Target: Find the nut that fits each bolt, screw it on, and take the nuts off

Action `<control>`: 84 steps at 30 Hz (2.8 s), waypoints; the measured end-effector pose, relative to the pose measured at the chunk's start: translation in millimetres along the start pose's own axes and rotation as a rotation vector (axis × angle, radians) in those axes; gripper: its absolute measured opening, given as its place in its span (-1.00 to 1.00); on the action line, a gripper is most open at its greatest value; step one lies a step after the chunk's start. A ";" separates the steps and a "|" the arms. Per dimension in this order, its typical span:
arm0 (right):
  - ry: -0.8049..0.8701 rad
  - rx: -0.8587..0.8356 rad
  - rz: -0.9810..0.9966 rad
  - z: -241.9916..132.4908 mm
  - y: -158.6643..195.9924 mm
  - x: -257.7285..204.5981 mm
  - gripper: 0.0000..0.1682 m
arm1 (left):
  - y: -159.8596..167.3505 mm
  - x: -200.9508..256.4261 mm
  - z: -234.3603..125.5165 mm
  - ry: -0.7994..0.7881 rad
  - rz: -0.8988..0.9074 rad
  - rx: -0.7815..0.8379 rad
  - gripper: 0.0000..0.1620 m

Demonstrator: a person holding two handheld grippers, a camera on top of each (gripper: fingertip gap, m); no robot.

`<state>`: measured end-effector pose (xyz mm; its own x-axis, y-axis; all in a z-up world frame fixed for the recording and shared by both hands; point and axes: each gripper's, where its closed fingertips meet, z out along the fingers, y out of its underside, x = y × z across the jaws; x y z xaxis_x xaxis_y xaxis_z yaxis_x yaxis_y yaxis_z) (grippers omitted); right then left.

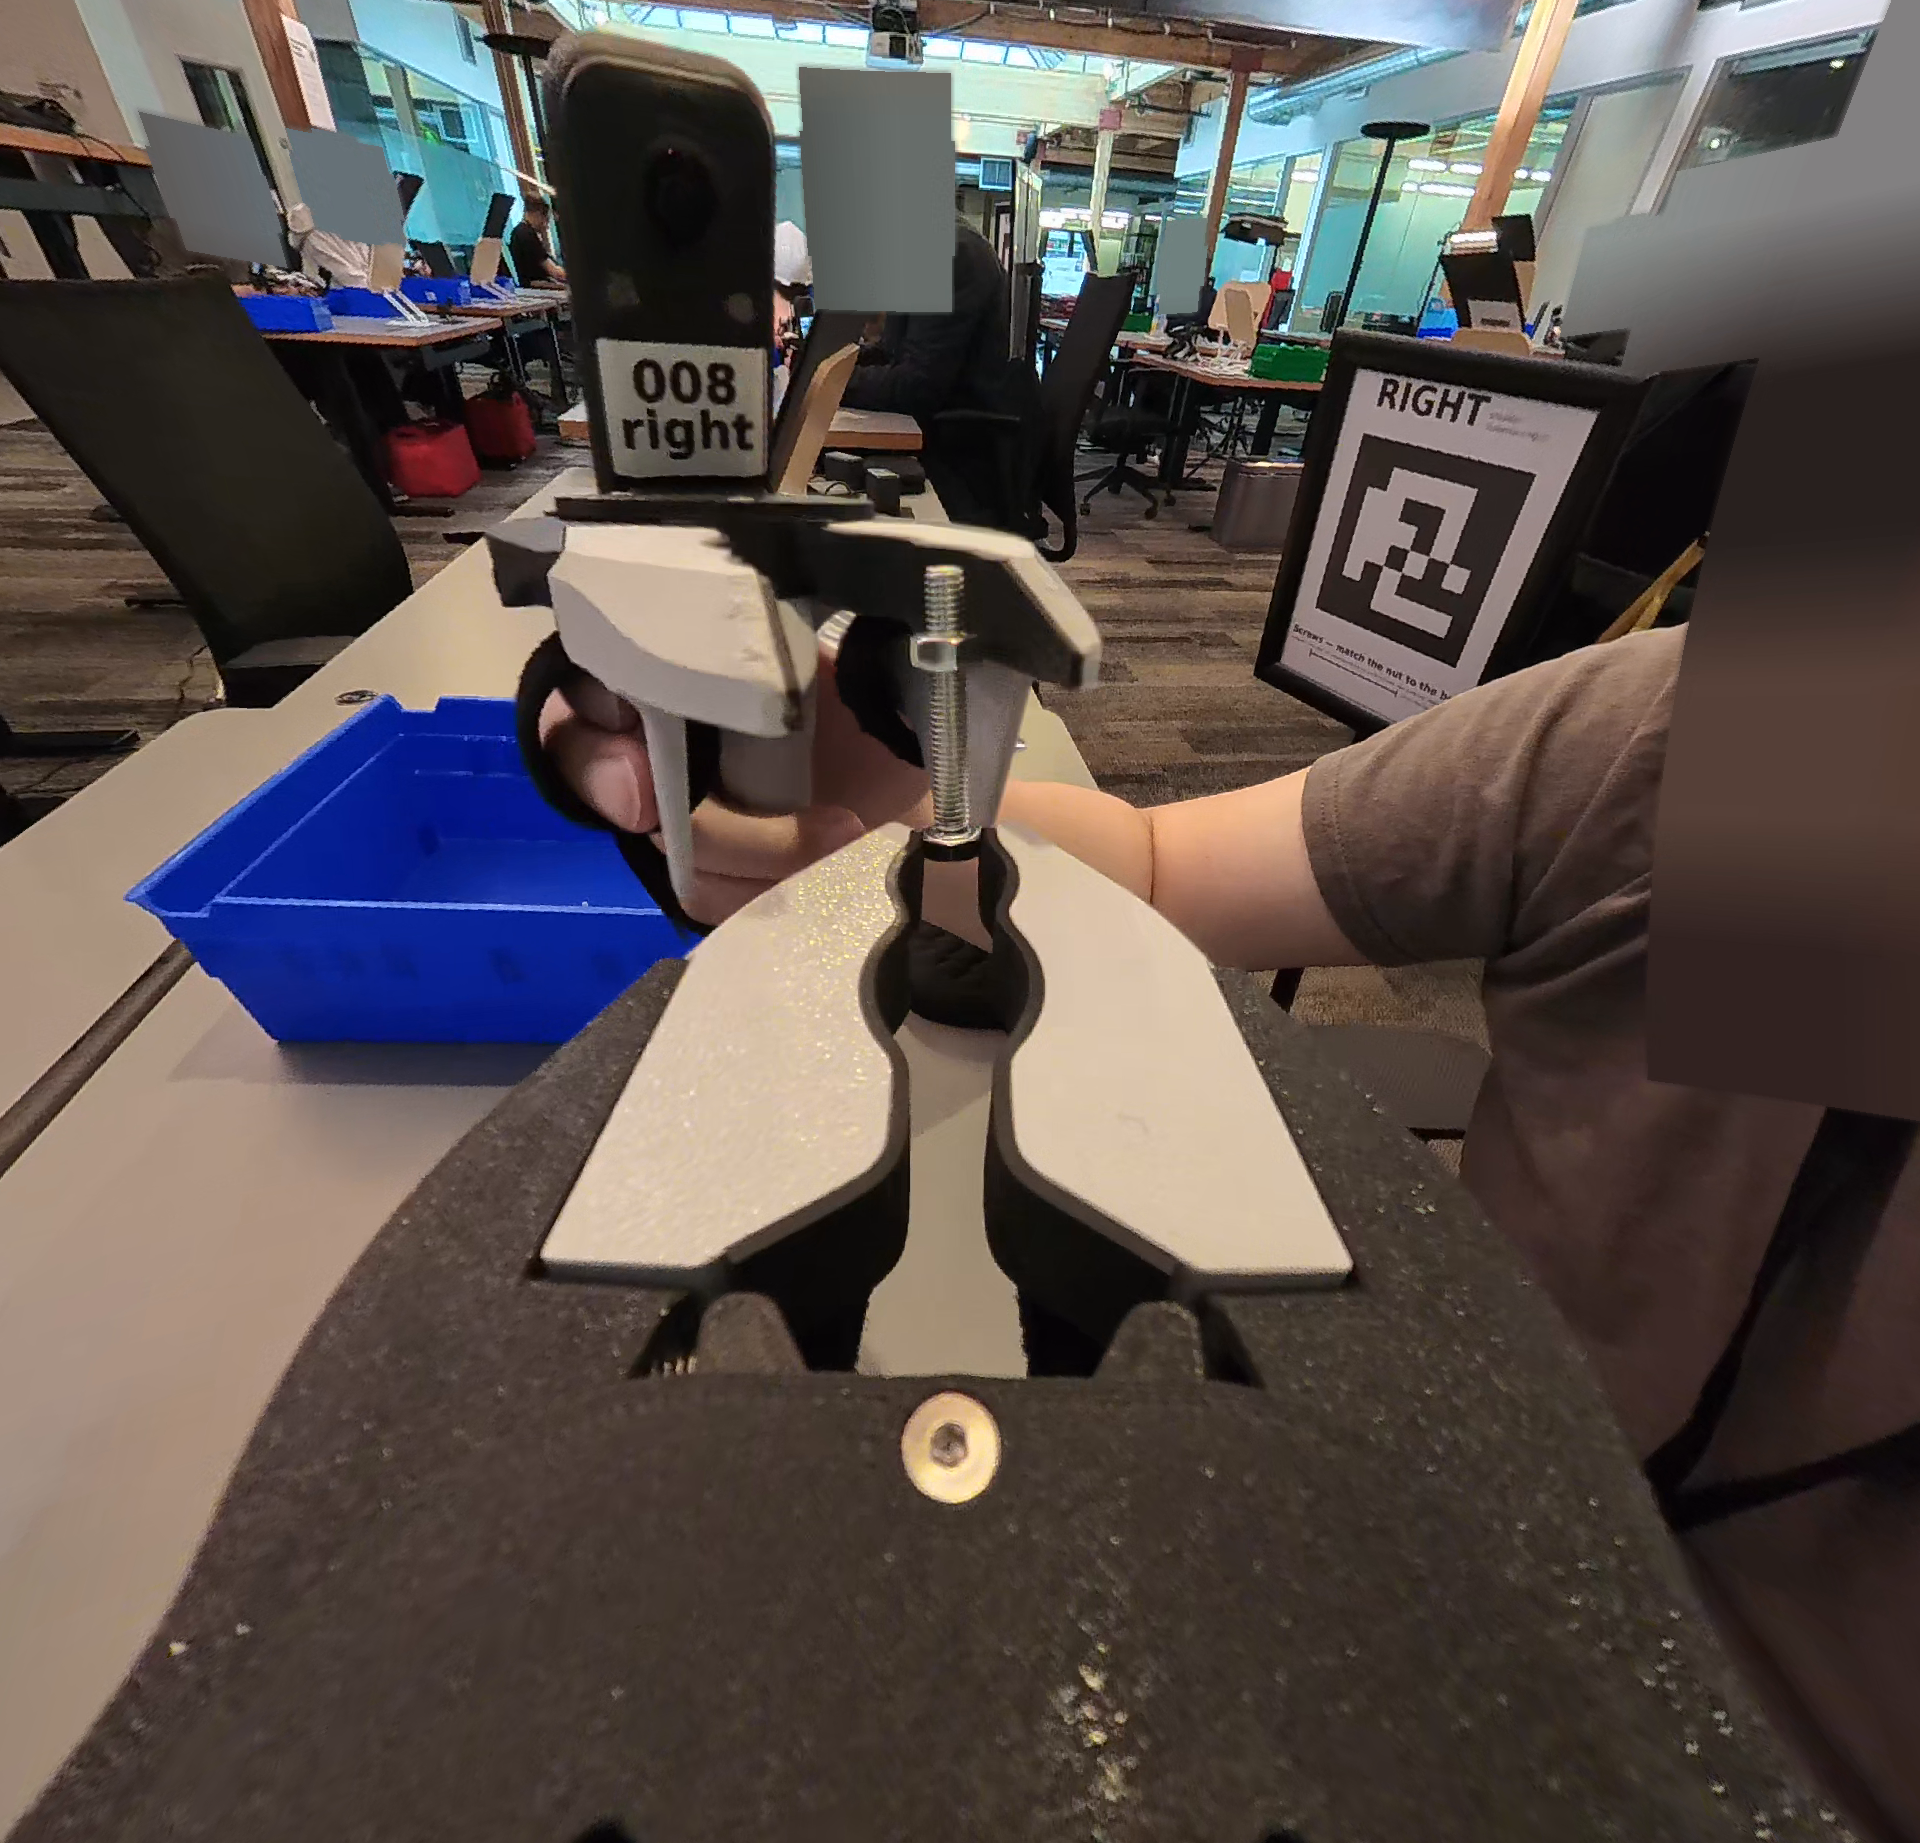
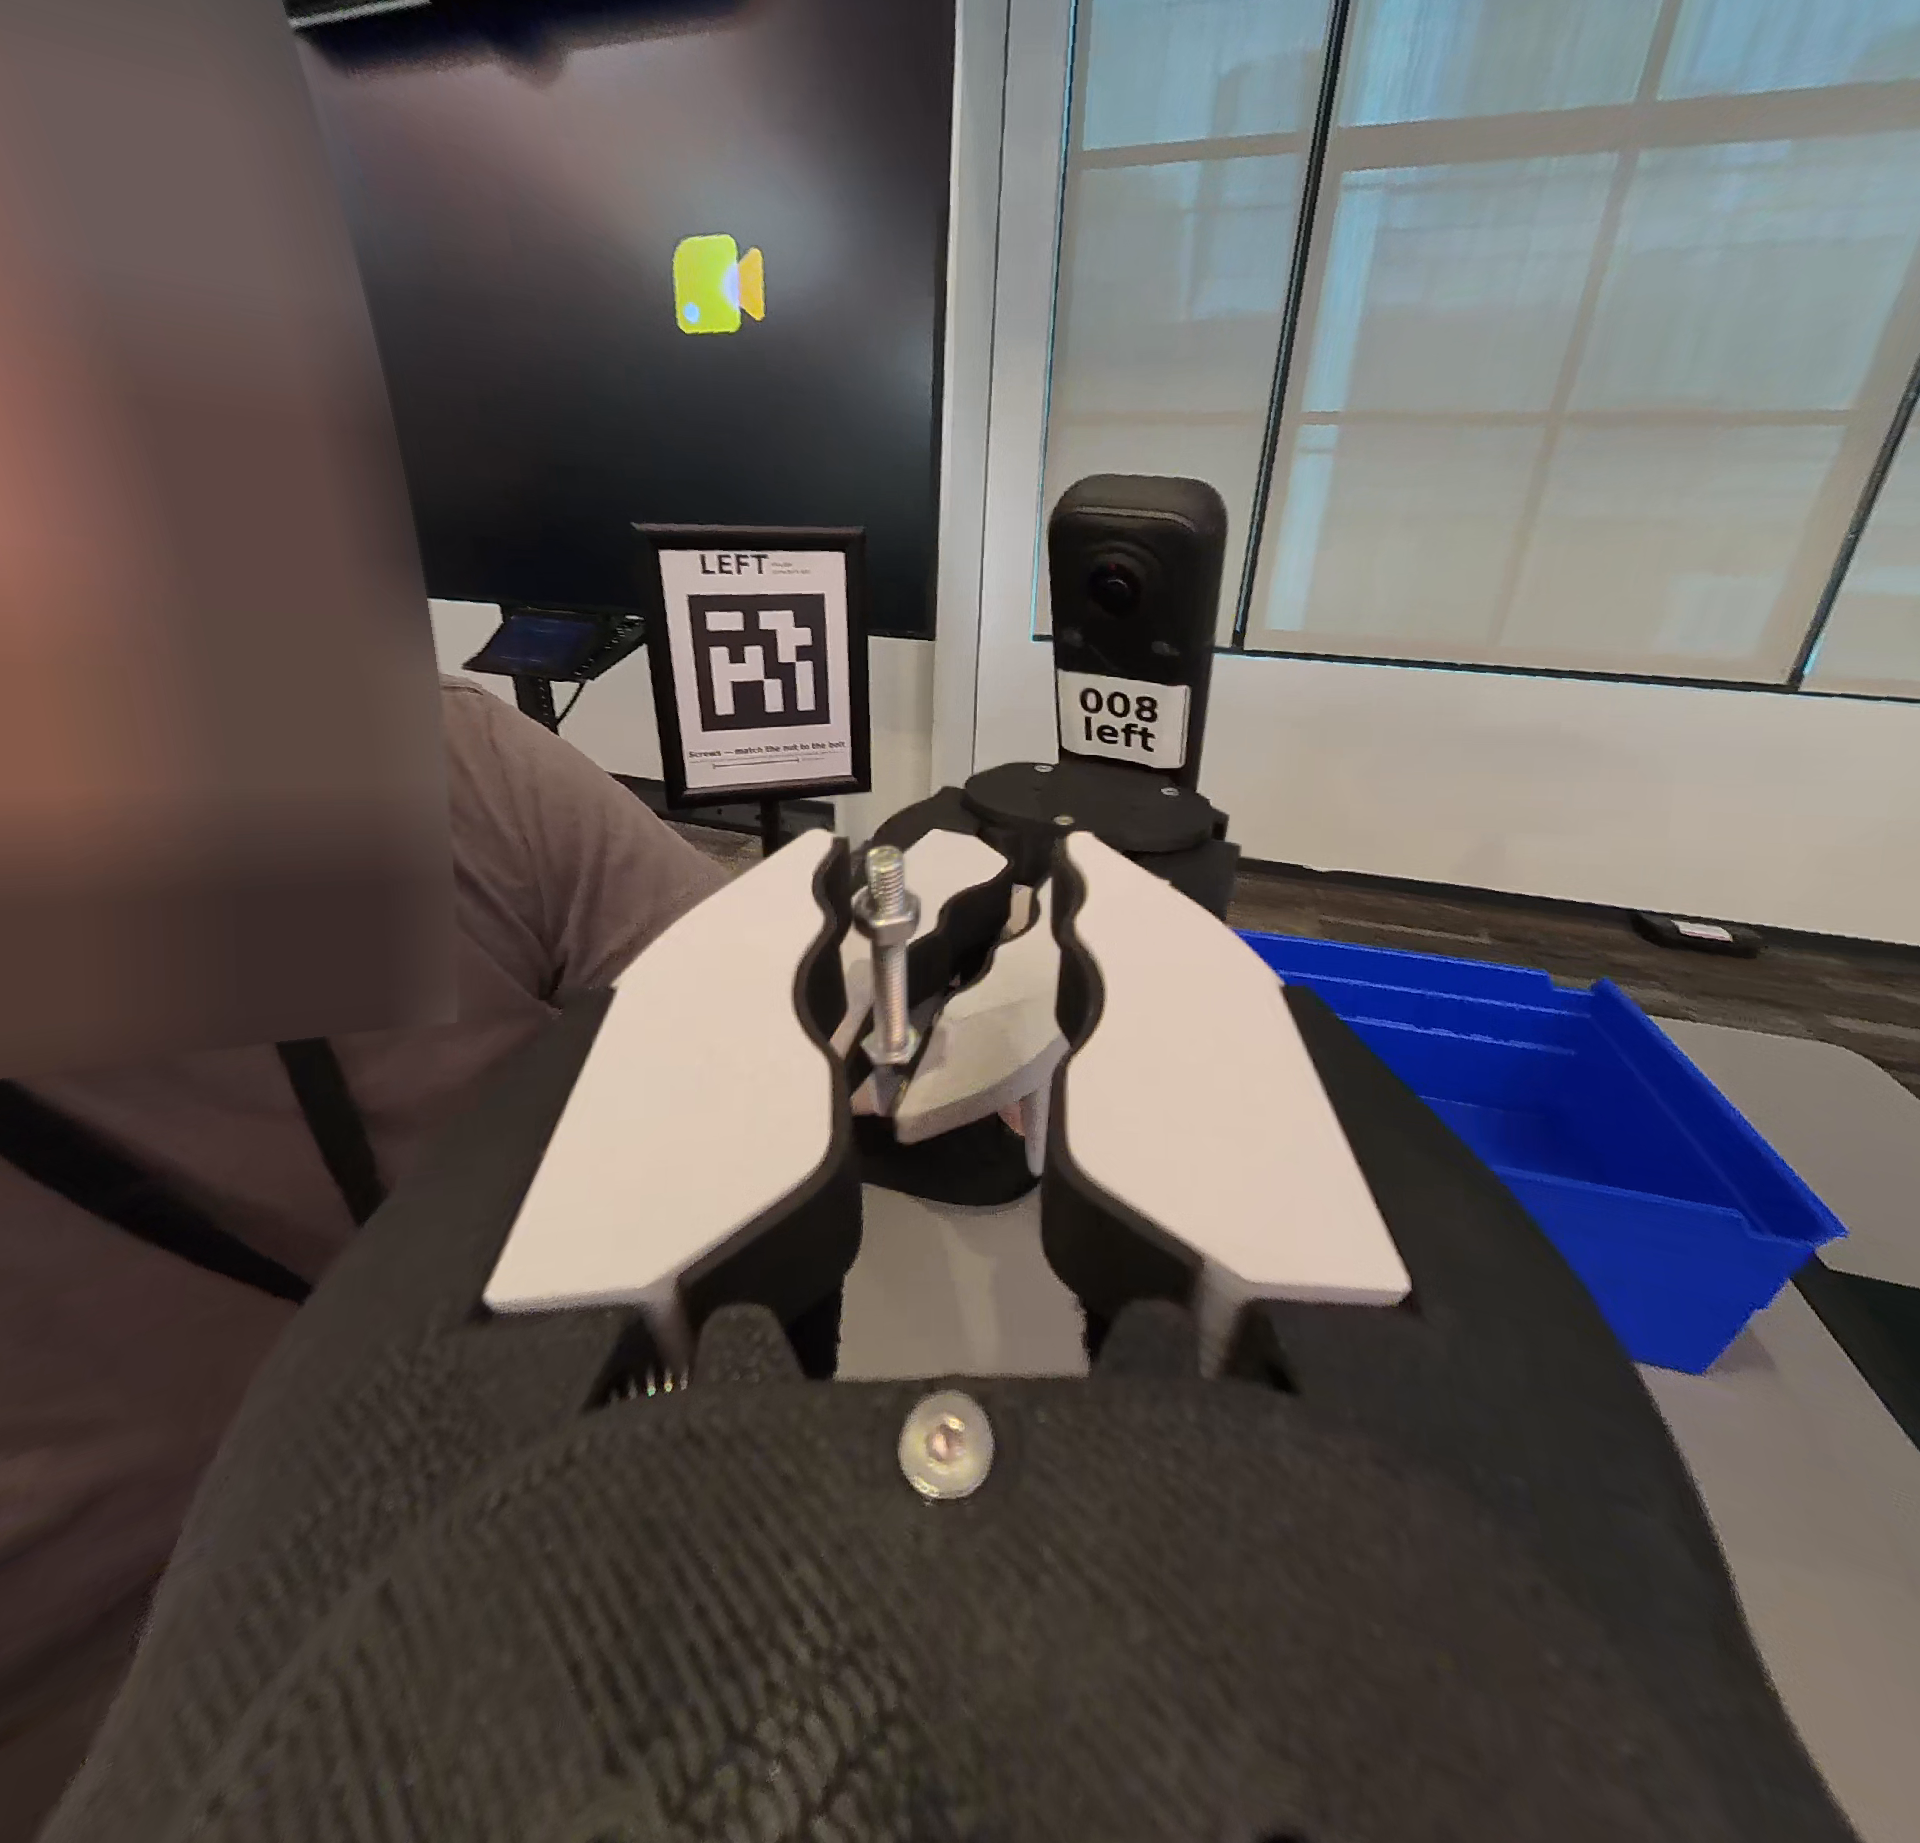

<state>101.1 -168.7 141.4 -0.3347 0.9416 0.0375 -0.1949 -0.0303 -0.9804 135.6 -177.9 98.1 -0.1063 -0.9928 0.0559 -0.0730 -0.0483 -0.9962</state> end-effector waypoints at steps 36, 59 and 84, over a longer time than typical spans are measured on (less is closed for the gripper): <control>0.021 0.049 -0.011 -0.7 -7.5 0.9 -0.60 | -6.7 4.2 -3.8 0.019 -0.002 0.028 -0.88; -0.042 0.093 -0.023 -8.2 -21.2 -12.0 -0.59 | -11.9 8.9 -5.6 0.018 0.025 0.042 -0.88; -0.015 0.078 0.002 -6.4 -20.7 -8.5 -0.62 | -14.9 19.3 -5.1 0.050 0.061 0.048 -0.88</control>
<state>113.9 -174.0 160.2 -0.3491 0.9363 0.0387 -0.2650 -0.0590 -0.9624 129.6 -195.8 114.4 -0.1585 -0.9873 -0.0030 -0.0177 0.0059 -0.9998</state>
